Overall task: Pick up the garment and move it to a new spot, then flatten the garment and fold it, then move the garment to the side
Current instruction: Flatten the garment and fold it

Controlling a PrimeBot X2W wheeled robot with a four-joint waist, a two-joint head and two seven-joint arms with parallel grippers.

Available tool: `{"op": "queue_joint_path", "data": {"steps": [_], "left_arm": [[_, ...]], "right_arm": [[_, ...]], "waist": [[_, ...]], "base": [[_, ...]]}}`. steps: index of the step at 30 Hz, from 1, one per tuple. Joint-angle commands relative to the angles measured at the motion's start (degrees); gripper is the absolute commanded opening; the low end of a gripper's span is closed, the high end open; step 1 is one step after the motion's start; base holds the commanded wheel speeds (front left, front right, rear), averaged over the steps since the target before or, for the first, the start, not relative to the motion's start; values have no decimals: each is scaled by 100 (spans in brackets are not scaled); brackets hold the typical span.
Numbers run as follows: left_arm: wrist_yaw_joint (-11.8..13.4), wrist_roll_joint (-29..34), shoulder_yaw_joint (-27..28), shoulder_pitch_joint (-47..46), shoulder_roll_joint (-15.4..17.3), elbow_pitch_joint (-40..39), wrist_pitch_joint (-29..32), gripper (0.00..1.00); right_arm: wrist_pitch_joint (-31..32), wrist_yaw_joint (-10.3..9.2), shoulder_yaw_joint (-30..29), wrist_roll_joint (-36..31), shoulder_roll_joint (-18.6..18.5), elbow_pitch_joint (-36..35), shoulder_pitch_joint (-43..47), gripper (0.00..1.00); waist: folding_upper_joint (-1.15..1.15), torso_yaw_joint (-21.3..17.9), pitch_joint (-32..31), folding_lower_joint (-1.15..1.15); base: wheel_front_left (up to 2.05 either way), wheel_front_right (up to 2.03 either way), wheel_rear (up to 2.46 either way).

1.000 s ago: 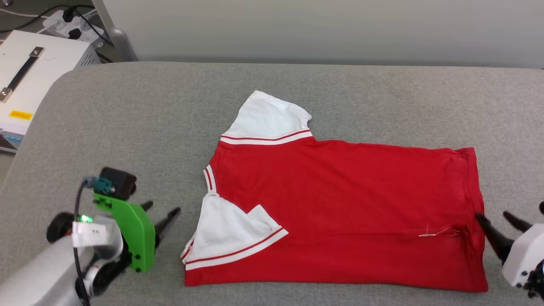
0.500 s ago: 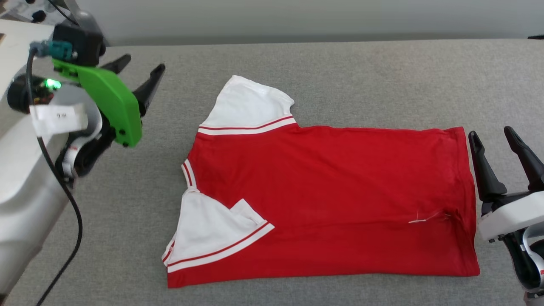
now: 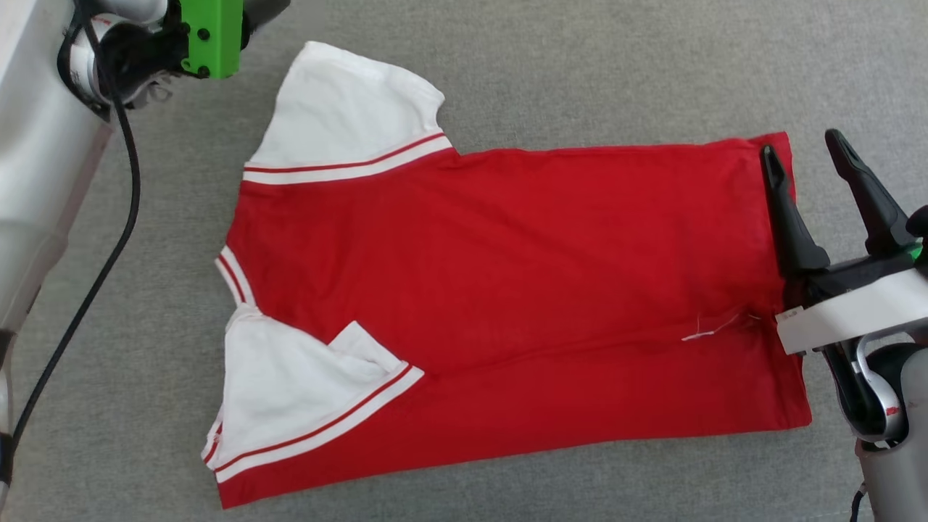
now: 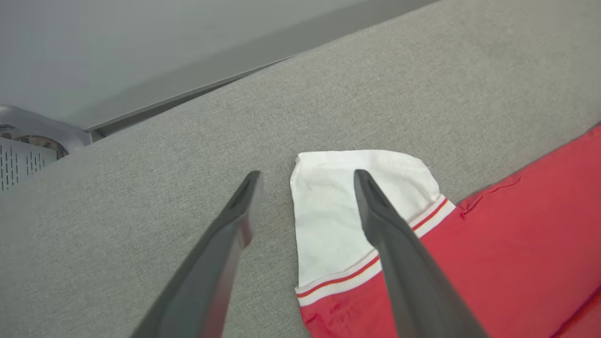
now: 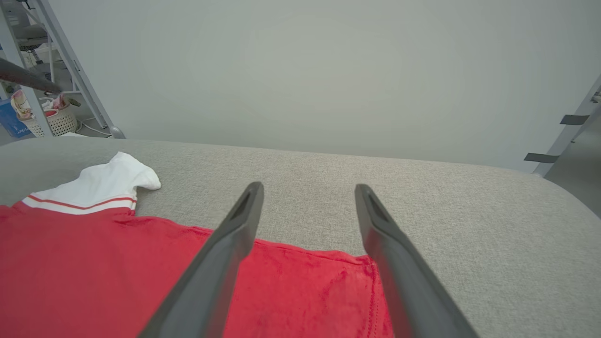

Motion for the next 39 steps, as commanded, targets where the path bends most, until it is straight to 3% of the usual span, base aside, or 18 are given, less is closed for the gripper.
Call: {"op": "queue_joint_path", "data": {"steps": [1, 15, 16, 17, 25, 29, 33, 39], "left_arm": [[-37, -17, -83, -170, -34, 109, 161, 100], [-102, 66, -716, -191, -5, 1083, 893, 100], [-105, 54, -765, -150, 8, 1080, 903, 45], [-107, 29, -792, -113, 18, 1082, 905, 0], [-111, -136, -901, 1, 79, 797, 322, 0], [-111, -84, -1053, 65, 185, 491, -141, 0], [-111, -35, -1213, 217, 227, 189, -637, 0], [-111, -42, -1359, 461, 186, -169, -1199, 0]], "right_arm": [[-54, -5, 38, -20, 14, -22, -157, 100], [-225, -5, 216, 79, -112, 173, -504, 100], [-237, -5, 182, 95, -126, 202, -509, 100], [-247, -5, 161, 108, -131, 221, -515, 100], [-205, -5, -136, 179, -303, 307, -739, 100], [124, -5, -190, 409, -696, 484, -1100, 100], [727, -5, -124, 722, -1189, 770, -1563, 100], [2423, -5, 495, 1477, -1867, 1297, -2065, 100]], "waist": [[0, -490, 609, 0], [0, -779, 989, 0], [0, -762, 971, 0], [0, -752, 951, 0], [0, -514, 596, 0], [0, -364, 329, 0], [0, -164, 91, 0], [0, 94, -102, 0]], "base": [[0, 0, 0], [0, 0, 0], [0, 0, 0], [0, 0, 0], [0, 0, 0], [0, 0, 0], [0, 0, 0], [0, 0, 0]]}}
